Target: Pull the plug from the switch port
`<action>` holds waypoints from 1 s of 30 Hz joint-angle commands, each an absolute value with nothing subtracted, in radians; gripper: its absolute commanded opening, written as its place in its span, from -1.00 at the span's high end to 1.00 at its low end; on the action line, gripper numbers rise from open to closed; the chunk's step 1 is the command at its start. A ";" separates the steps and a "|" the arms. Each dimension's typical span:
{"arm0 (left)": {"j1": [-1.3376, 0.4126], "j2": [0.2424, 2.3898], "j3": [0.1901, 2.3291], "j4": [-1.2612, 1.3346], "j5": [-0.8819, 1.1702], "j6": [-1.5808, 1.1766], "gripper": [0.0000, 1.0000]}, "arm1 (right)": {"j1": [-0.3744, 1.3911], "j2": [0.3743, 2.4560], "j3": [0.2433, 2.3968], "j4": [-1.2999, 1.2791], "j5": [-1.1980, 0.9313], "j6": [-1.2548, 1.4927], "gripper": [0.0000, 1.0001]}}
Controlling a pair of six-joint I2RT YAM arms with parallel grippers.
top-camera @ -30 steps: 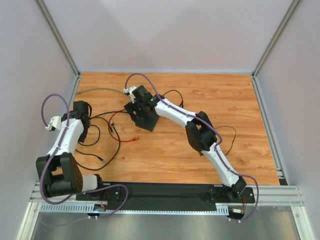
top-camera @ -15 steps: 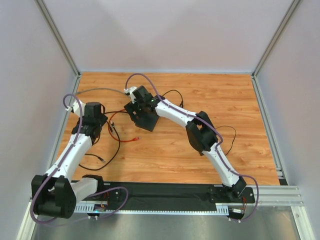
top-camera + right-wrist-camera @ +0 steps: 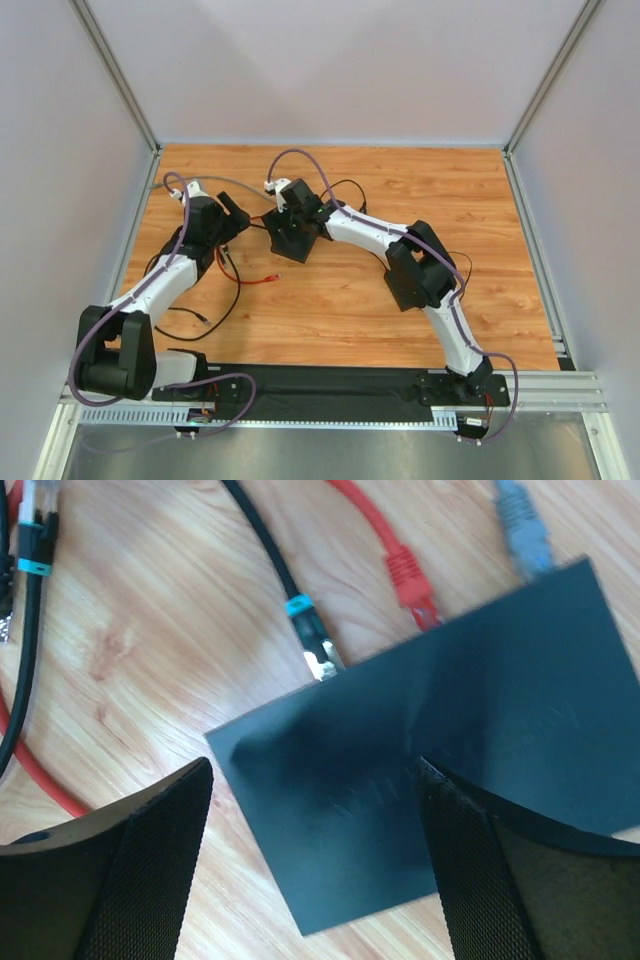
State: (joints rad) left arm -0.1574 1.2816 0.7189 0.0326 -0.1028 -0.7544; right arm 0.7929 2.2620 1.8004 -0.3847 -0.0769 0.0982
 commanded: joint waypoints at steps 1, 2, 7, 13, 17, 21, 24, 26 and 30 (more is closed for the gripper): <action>-0.161 1.304 0.703 0.153 -0.025 -0.765 -0.43 | 0.750 2.180 1.735 -0.308 -0.066 0.173 -0.65; -0.161 1.327 0.696 0.167 -0.012 -0.776 -0.36 | 0.735 2.174 1.723 -0.295 -0.083 0.182 -0.64; -0.166 1.414 0.703 0.210 0.069 -0.859 0.03 | 0.681 2.181 1.689 -0.253 -0.178 0.250 -0.50; -0.167 1.543 0.677 0.365 0.173 -0.942 0.09 | 0.629 2.240 1.724 -0.242 -0.304 0.307 -0.29; -0.169 1.609 0.664 0.457 0.209 -0.997 0.06 | 0.626 2.270 1.759 -0.275 -0.304 0.305 -0.26; -0.169 1.689 0.641 0.619 0.264 -1.067 0.00 | 0.627 2.281 1.769 -0.281 -0.311 0.307 -0.25; -0.169 1.750 0.637 0.695 0.278 -1.112 0.00 | 0.627 2.283 1.769 -0.282 -0.313 0.307 -0.25; -0.169 1.779 0.629 0.721 0.272 -1.129 0.02 | 0.627 2.284 1.770 -0.282 -0.314 0.307 -0.24; -0.169 1.795 0.606 0.762 0.249 -1.160 0.02 | 0.626 2.290 1.779 -0.290 -0.311 0.305 -0.24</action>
